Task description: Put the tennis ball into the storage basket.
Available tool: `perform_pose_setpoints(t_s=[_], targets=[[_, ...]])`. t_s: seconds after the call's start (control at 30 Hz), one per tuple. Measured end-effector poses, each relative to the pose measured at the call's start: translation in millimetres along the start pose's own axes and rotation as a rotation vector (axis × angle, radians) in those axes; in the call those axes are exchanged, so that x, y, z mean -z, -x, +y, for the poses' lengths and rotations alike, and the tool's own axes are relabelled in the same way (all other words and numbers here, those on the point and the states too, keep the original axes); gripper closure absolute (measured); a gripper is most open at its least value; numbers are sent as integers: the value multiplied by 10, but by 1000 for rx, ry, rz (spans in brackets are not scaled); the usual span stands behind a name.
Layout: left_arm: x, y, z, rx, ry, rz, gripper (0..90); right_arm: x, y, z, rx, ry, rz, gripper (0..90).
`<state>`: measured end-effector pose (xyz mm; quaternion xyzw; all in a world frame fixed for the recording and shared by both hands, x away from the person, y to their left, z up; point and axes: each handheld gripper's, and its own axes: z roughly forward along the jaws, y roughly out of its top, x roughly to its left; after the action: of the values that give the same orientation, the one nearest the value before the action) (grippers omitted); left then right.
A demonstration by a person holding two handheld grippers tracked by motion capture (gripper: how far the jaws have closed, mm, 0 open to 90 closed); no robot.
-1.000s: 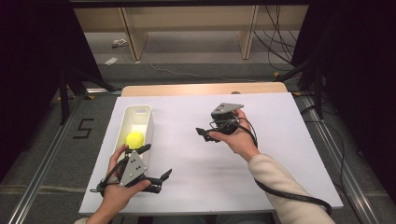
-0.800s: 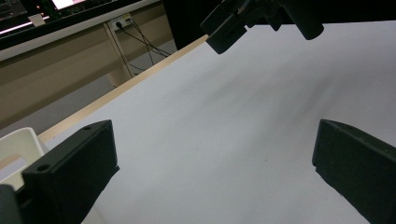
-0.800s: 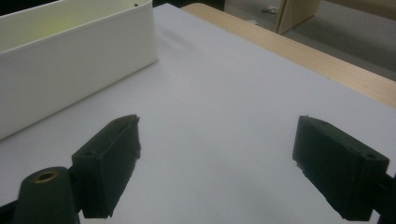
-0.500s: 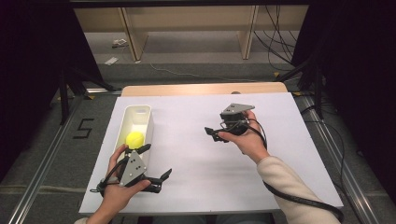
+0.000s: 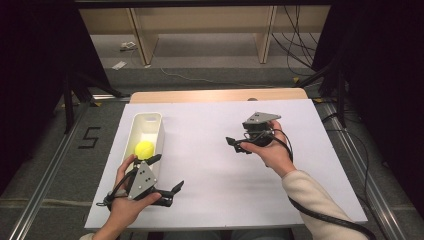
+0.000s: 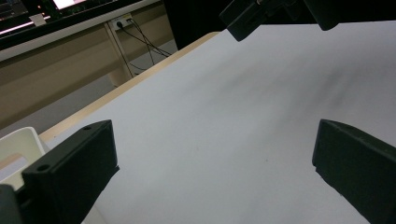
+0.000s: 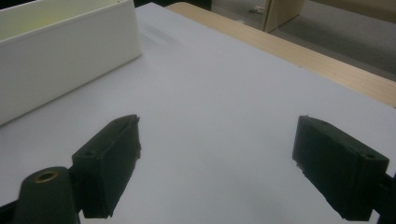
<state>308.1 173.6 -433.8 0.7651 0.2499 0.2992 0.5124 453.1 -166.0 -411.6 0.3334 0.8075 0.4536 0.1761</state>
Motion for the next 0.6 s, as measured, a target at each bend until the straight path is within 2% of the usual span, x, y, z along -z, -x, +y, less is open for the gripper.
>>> perform_pose_setpoints(t_s=[0.6], targets=[[0, -3, -2, 0, -1, 0, 0, 169, 97, -111, -16, 2, -27, 160]])
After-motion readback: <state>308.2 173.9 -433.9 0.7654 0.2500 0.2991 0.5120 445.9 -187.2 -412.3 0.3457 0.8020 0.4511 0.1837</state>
